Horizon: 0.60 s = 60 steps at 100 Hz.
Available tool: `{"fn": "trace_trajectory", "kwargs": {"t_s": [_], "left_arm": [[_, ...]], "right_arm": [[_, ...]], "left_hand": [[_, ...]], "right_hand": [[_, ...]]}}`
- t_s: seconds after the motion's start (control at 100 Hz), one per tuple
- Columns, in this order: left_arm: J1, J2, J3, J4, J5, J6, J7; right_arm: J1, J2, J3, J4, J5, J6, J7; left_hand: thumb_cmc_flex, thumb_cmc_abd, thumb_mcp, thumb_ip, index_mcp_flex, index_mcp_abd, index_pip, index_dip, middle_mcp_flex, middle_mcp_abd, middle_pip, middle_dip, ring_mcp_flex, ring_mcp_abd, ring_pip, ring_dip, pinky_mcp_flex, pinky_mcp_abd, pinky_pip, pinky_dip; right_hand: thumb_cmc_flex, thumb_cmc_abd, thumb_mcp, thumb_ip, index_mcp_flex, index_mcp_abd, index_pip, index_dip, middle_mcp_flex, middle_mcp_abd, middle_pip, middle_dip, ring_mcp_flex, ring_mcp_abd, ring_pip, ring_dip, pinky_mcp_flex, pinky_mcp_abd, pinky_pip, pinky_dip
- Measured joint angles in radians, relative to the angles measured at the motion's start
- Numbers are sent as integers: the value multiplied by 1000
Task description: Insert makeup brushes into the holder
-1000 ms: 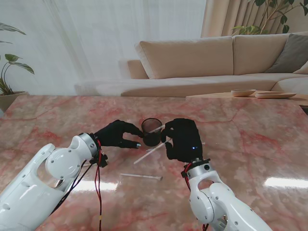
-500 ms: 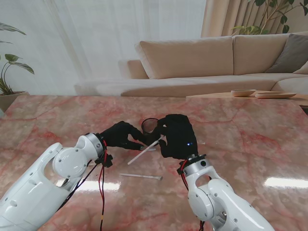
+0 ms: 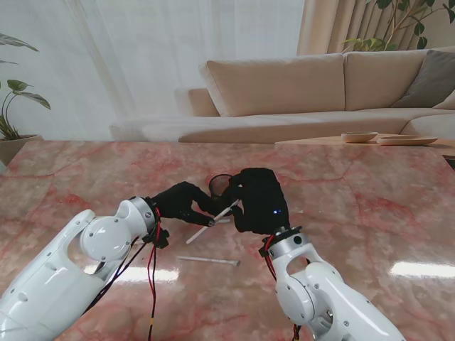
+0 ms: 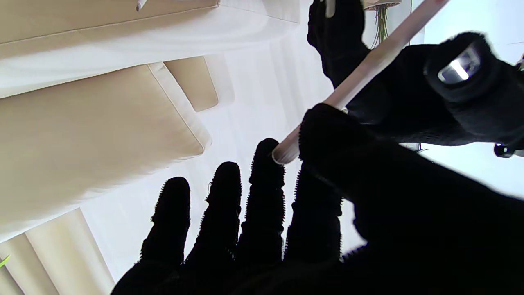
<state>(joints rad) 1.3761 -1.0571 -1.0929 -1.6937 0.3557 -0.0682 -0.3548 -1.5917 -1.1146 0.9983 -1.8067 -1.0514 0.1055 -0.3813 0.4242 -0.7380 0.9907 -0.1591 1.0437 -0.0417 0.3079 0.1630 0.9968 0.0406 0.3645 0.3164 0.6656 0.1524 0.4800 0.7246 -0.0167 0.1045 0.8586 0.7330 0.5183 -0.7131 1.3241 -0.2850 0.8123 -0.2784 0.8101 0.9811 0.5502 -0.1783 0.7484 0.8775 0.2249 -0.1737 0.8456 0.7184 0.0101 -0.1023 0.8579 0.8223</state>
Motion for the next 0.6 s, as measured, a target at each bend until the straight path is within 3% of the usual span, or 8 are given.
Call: {"fn": "trace_trajectory", "kwargs": {"t_s": [0.09,0.19,0.26,0.37,0.6], "left_arm": [[-4,1,4,3,0,-3,-7],[-6,1,5,5,0,-5,-13],[-7,2,7,7,-2,-6,-14],[-8,2,11,11,-6,-9,-9],[-10,-1,18,23,-4,-26,16]], "right_arm": [[1,0,-1,0,1,0,0],[3,0,-3,1,2,0,0],[3,0,-5,1,4,0,0],[4,0,-6,1,5,0,1],[6,0,-9,3,5,-3,5]], "left_hand": [[6,-12,9,-1,16,-18,27,7,31,-9,8,0,7,0,13,7,8,0,9,0],[57,-40,7,-91,26,-40,105,0,44,-13,19,0,26,-1,26,11,12,0,22,-1],[86,-42,-26,-113,27,-55,189,-60,87,-20,24,6,51,-1,39,20,19,1,31,-10],[145,-52,-84,-113,26,-82,337,-136,112,-25,44,8,75,-2,52,21,24,1,46,-11],[207,-51,-101,-113,39,-120,466,-194,221,-41,19,81,128,-3,99,34,46,1,85,-11]], "right_hand": [[0,0,0,0,0,0,0,0,11,0,-5,10,0,0,0,0,0,0,0,0],[0,0,0,0,0,0,-1,0,11,0,-7,11,0,0,0,0,0,0,0,0],[0,0,0,0,0,0,-1,0,12,0,-7,12,0,0,0,0,0,0,0,0],[0,0,0,0,0,-1,-1,1,13,0,-7,24,0,0,0,0,0,1,0,0],[0,0,-1,0,0,-8,-1,1,14,0,-8,35,21,1,4,0,1,1,0,0]]}}
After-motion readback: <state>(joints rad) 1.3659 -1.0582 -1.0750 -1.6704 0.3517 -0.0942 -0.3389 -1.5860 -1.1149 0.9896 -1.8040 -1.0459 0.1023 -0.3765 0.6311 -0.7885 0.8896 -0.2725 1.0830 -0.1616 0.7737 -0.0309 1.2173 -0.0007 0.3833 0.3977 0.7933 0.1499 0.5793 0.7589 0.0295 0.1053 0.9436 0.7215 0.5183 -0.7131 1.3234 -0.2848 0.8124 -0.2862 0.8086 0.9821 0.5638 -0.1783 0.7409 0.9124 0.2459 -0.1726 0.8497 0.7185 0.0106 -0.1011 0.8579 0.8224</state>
